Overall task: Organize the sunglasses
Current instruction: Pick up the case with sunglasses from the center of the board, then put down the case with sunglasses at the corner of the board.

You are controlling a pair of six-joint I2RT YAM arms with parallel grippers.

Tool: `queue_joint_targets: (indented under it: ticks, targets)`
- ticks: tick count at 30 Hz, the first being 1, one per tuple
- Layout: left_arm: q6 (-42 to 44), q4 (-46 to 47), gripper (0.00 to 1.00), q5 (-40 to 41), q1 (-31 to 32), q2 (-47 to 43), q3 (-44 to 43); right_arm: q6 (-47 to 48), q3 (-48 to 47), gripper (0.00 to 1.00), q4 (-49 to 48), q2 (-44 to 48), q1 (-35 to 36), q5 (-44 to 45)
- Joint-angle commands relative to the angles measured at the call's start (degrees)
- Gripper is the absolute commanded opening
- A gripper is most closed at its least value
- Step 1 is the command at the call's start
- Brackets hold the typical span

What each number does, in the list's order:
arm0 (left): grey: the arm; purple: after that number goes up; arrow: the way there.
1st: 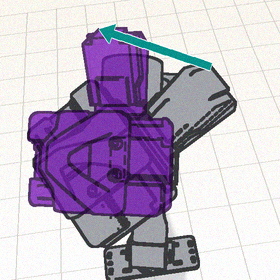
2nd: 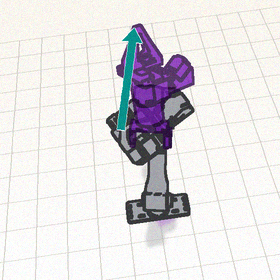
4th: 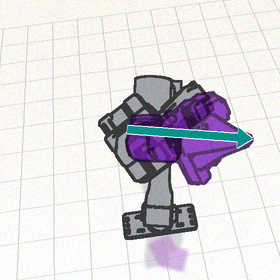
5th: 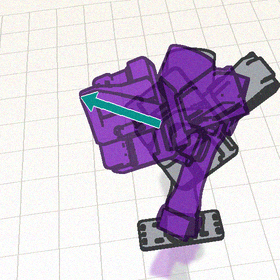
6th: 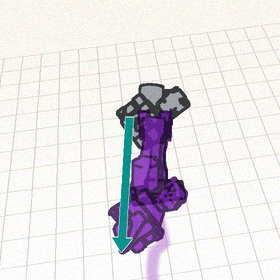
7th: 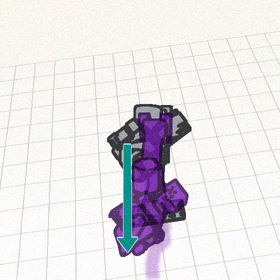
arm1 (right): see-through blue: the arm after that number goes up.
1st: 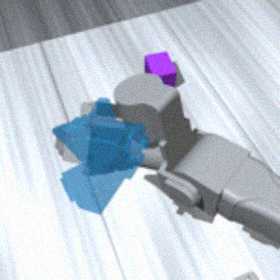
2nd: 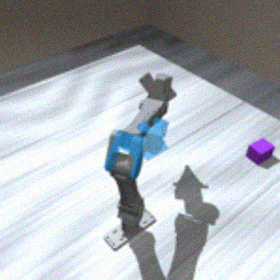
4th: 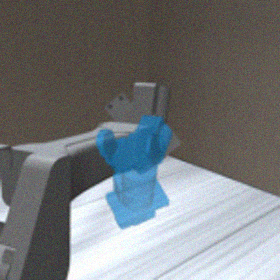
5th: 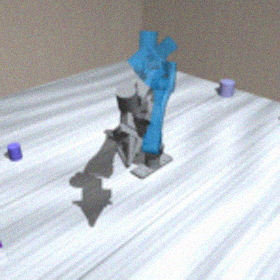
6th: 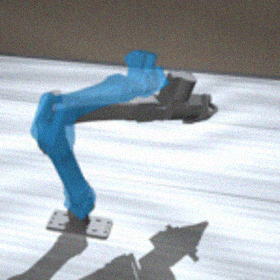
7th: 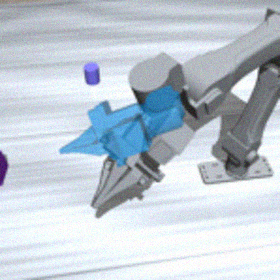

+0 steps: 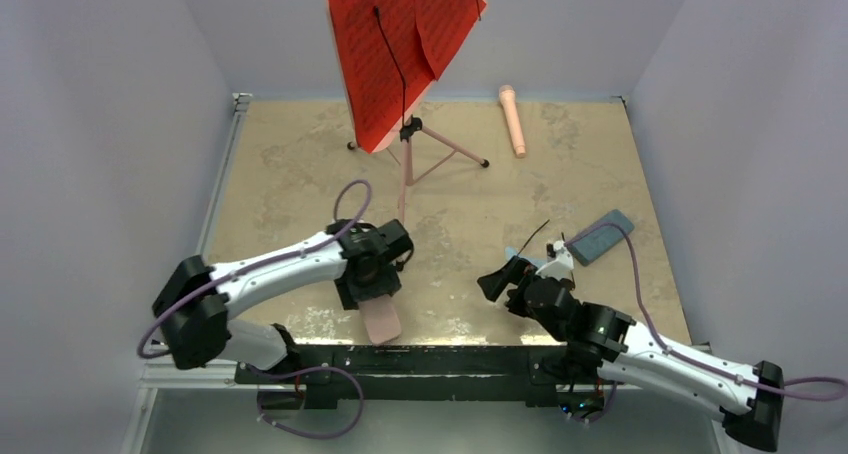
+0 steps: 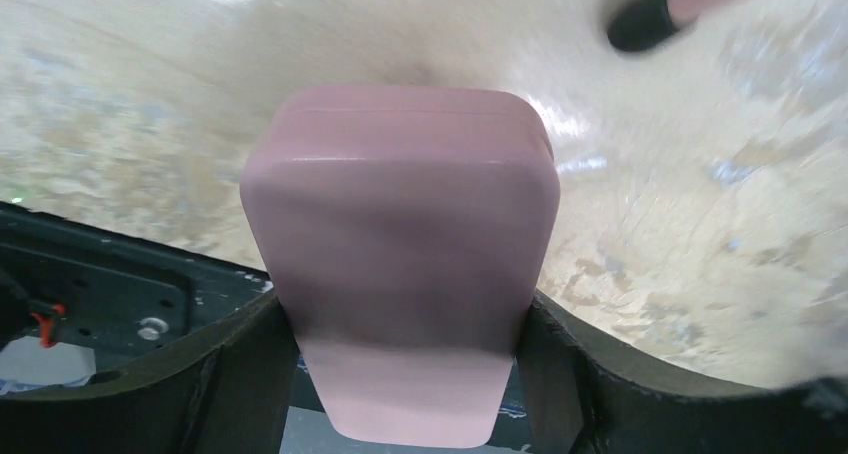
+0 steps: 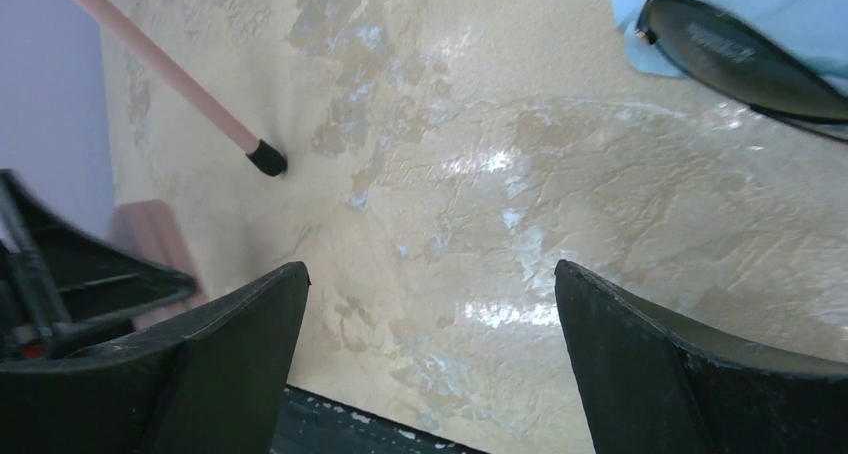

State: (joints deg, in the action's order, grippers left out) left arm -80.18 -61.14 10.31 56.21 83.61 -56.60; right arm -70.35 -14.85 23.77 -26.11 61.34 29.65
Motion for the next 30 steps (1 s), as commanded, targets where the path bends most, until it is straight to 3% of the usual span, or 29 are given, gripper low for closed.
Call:
queue_joint_targets:
  ticks: [1, 6, 11, 16, 20, 23, 27, 30]
  targets:
    - [-0.6, -7.2, 0.24, 5.9, -8.4, -13.1, 4.4, 3.0, -2.7, 0.98, 4.7, 3.2, -3.3, 2.4]
    - [11.9, 0.4, 0.27, 6.5, -27.2, -19.3, 7.0, 10.5, -8.2, 0.99, 6.0, 0.5, -11.5, -1.6]
    - [20.4, 11.3, 0.24, 1.5, -46.5, -9.6, 3.2, 20.2, -14.7, 0.99, 2.4, -9.4, -23.3, -9.4]
    - [23.1, 16.2, 0.26, 1.0, -54.6, 1.6, -1.1, 27.7, -21.0, 0.99, -2.2, -18.2, -38.6, -17.7]
    - [25.5, 17.5, 0.31, -2.7, -57.9, 9.5, -3.1, 42.7, -29.7, 0.98, -8.3, -29.9, -47.2, -28.4]
    - [26.1, 17.9, 0.44, -3.8, -58.1, 12.3, -3.7, 45.7, -41.2, 0.97, -1.5, -39.2, -49.9, -23.8]
    - [27.2, 18.1, 0.95, -5.5, -58.1, 11.1, -3.7, 45.4, -44.8, 0.95, 1.4, -44.3, -53.5, -28.9]
    - [27.4, 16.6, 1.0, -6.3, -58.1, 6.1, -4.0, 42.6, -42.7, 0.96, 2.7, -43.0, -55.0, -28.2]
